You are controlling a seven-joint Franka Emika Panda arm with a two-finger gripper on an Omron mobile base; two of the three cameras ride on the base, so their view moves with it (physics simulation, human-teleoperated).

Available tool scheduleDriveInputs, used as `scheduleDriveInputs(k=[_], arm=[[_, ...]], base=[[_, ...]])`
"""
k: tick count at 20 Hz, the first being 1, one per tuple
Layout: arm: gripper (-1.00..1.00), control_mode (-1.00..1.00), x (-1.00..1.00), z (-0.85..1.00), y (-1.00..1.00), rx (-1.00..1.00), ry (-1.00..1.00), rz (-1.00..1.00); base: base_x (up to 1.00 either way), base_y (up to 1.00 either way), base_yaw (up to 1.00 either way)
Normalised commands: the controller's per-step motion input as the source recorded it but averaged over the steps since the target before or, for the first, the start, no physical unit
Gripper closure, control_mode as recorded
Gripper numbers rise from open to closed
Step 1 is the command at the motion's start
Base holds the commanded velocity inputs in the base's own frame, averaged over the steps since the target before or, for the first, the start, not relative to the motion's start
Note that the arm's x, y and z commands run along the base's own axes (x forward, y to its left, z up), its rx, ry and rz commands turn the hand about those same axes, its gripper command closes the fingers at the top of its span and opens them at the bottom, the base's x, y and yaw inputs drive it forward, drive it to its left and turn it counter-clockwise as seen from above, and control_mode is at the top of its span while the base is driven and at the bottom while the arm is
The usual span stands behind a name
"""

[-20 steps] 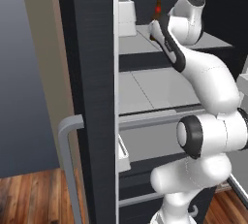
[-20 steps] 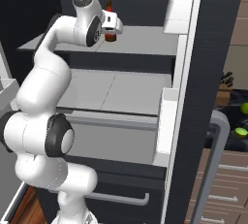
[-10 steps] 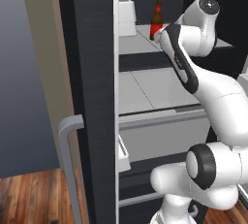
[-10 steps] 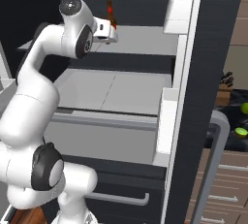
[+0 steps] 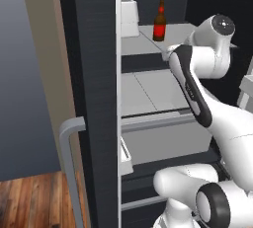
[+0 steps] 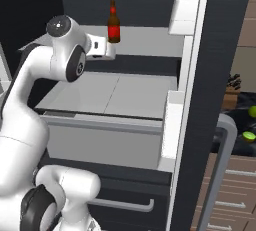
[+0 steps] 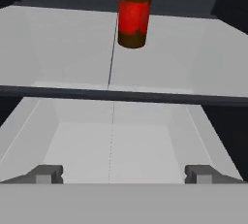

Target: Place the beer on the top shelf of the fridge to keep it out of children's reach, and place the kiwi and lime on lower shelves for easy access.

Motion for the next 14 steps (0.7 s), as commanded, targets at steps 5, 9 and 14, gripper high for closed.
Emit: scheduleDriveInputs(k=[5, 9, 14], arm=[[-1.0, -1.0, -0.46, -0.17, 0.02, -0.01, 0.0, 0.0], [-1.0, -1.0, -0.44, -0.19, 0.08, -0.03, 0.0, 0.0], [-1.0, -1.0, -0.34, -0.13, 0.14, -0.04, 0.0, 0.0]], base=[[0.0, 0.0, 0.0], [0.0, 0.0, 0.0], [0.0, 0.0, 0.0]])
